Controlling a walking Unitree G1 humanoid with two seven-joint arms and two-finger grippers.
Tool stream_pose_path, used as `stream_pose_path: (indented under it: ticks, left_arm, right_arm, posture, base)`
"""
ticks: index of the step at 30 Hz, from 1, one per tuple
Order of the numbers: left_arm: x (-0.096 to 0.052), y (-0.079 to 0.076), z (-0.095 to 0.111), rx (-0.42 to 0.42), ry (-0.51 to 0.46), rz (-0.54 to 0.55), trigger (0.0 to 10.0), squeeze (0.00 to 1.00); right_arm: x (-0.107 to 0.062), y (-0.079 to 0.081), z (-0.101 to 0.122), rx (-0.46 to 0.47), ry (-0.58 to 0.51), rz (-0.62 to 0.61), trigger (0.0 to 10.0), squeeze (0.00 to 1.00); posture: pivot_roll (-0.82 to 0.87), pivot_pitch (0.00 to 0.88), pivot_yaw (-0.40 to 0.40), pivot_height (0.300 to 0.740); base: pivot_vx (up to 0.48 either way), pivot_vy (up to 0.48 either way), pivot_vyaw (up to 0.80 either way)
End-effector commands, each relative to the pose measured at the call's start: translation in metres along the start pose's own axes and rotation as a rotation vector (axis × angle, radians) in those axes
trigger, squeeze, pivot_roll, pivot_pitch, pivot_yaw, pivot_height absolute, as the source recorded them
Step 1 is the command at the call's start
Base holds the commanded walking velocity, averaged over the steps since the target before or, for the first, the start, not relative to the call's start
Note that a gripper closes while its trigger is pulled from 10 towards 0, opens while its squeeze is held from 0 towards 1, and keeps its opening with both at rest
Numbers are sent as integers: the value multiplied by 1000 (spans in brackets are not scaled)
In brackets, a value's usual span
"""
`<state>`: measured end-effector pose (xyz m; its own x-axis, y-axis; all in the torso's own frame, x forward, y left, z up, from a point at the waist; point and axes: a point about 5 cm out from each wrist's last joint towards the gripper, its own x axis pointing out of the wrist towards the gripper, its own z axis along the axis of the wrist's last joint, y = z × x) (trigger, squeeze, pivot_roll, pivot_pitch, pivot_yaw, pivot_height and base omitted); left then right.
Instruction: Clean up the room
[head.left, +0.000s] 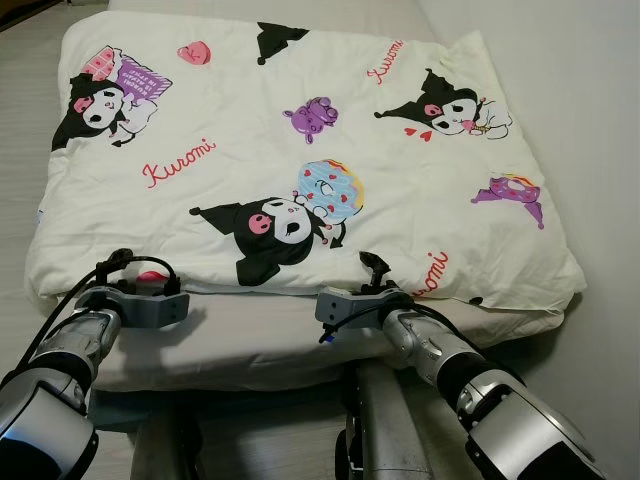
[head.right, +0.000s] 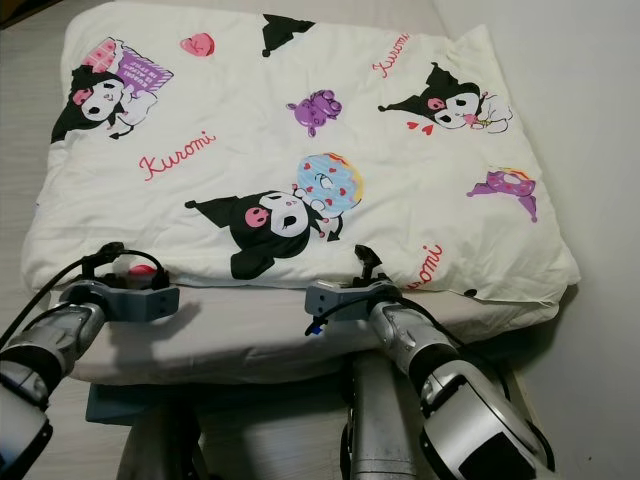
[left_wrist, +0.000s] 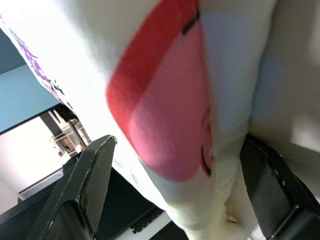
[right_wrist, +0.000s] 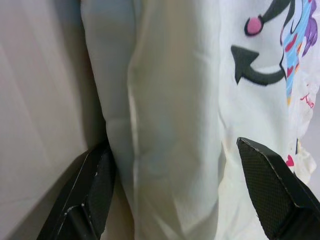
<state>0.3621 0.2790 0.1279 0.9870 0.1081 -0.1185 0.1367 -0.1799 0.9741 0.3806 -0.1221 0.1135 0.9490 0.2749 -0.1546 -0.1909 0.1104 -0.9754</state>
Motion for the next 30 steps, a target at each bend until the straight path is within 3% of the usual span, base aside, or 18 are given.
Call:
stream_pose_path:
  ticks: [1, 6, 8, 9, 10, 11, 23, 30]
  left_arm:
    - [-1, -4, -2, 22, 10, -19, 10000, 51]
    - [2, 3, 0, 21, 9, 4, 10000, 39]
    - [2, 4, 1, 14, 10, 2, 4980, 39]
    - [2, 4, 1, 14, 10, 2, 4980, 39]
    - [2, 3, 1, 12, 10, -1, 1843, 31]
    - [2, 2, 1, 6, 11, -9, 0, 35]
    - [-5, -12, -6, 33, 18, -64, 0, 39]
    - [-7, -13, -14, -9, 24, -76, 0, 0]
  right_arm:
    - [-4, 6, -7, -10, 20, 27, 10000, 0]
    - [-3, 3, -10, -19, 23, 22, 10000, 0]
    - [-3, 3, -11, -25, 21, 22, 10000, 0]
    - [-3, 3, -11, -25, 21, 22, 10000, 0]
    - [-4, 3, -11, -28, 20, 24, 10000, 0]
    - [-4, 3, -12, -30, 20, 25, 10000, 0]
    - [-6, 8, -13, -39, 15, 44, 10000, 0]
    - [-4, 7, -6, -4, -16, 54, 10000, 0]
  posture:
    - [-283, 460, -75, 537]
    - [-290, 464, -79, 537]
    - [-297, 461, -85, 537]
    - [-297, 461, -85, 537]
    - [-298, 456, -87, 537]
    - [-296, 453, -91, 537]
    - [-275, 457, -96, 537]
    - [-211, 462, -93, 537]
  base:
    - [0, 0, 0]
    - [0, 0, 0]
    - [0, 0, 0]
    - [0, 0, 0]
    - [0, 0, 0]
    - [0, 0, 0]
    - [0, 0, 0]
    - [0, 0, 0]
